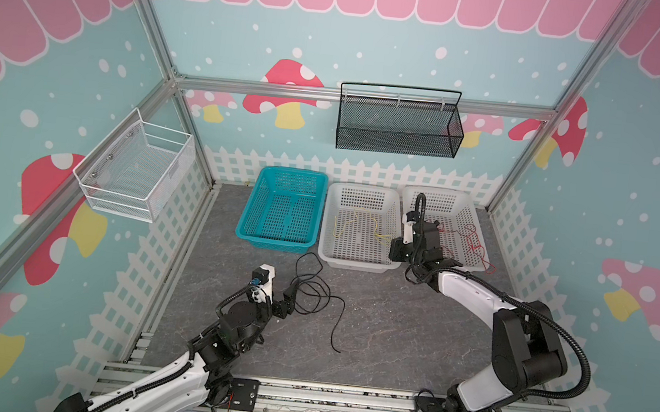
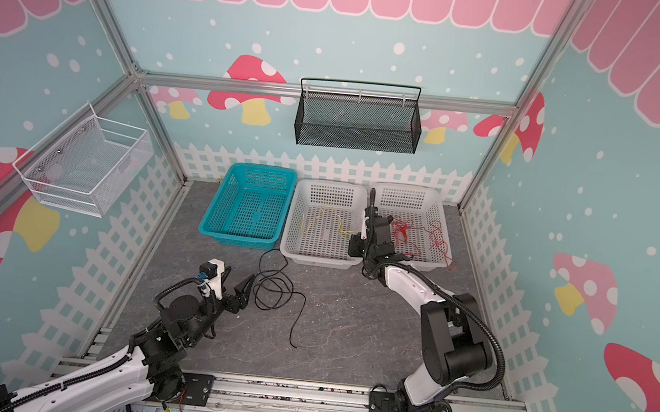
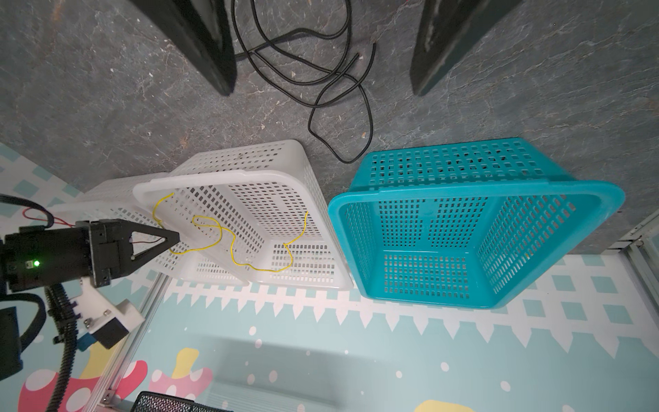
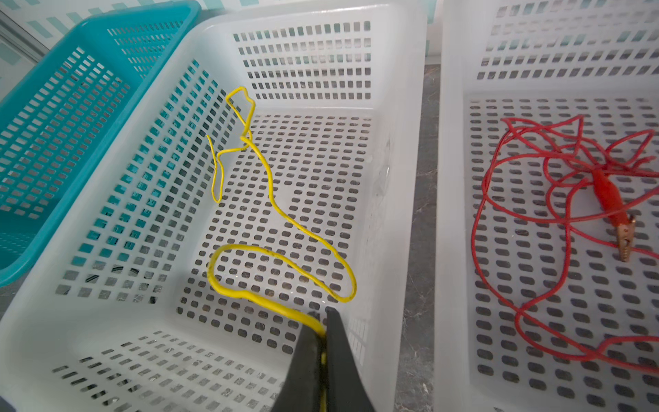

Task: Untangle the cables
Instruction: 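Lower the yellow wire into the nearer white basket and open the right gripper, then move the right gripper toward the black wire on the table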

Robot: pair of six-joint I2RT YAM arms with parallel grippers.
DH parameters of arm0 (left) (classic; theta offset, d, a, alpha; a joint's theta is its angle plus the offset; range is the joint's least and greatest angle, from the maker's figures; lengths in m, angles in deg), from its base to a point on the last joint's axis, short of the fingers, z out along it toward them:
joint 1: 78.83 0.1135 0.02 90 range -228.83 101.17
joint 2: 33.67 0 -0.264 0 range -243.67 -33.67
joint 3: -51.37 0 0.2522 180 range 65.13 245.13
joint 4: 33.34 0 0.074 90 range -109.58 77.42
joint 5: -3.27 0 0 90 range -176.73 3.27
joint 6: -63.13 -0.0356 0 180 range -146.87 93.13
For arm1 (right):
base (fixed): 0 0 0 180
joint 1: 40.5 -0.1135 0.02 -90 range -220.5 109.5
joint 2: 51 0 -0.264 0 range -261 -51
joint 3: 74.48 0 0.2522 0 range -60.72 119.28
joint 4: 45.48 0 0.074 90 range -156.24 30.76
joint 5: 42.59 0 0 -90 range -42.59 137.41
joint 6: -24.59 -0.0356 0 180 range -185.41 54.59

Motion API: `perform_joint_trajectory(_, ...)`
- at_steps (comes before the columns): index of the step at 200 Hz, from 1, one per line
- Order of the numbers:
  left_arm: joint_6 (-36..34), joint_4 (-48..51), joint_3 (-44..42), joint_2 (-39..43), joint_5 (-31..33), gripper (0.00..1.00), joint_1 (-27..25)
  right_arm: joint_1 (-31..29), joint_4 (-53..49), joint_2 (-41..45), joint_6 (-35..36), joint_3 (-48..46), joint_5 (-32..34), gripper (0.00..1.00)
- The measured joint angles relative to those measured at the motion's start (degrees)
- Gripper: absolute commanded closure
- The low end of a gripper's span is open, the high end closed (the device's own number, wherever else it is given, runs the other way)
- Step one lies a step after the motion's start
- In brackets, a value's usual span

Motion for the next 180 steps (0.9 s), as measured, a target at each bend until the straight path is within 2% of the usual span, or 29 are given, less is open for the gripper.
perform_joint_trajectory(40, 0.2, 0.3, -0.1, 0.2, 0.4, 0.23, 0.0, 0.0, 0.0, 0.0, 0.0, -1.4, -0.9, 0.86)
perform_joint_trajectory(84, 0.3, 0.8, -0.2, 1.2, 0.6, 0.23, 0.0, 0.0, 0.0, 0.7, 0.6, -1.9, -0.5, 0.56)
perform_joint_trajectory(106, 0.3, 0.9, -0.2, 1.4, 0.6, 0.23, 0.0, 0.0, 0.1, 2.3, 1.9, -2.1, -0.3, 0.37)
perform_joint_trajectory(134, 0.4, 1.4, -0.2, 1.4, 0.7, 0.23, 0.0, 0.0, 0.8, 5.4, 3.2, -3.2, -0.3, 0.3)
perform_joint_trajectory(180, 0.4, 3.1, -0.2, -0.2, 0.4, 0.23, 0.1, -0.1, 2.4, 12.6, 5.5, -8.0, -1.0, 0.29)
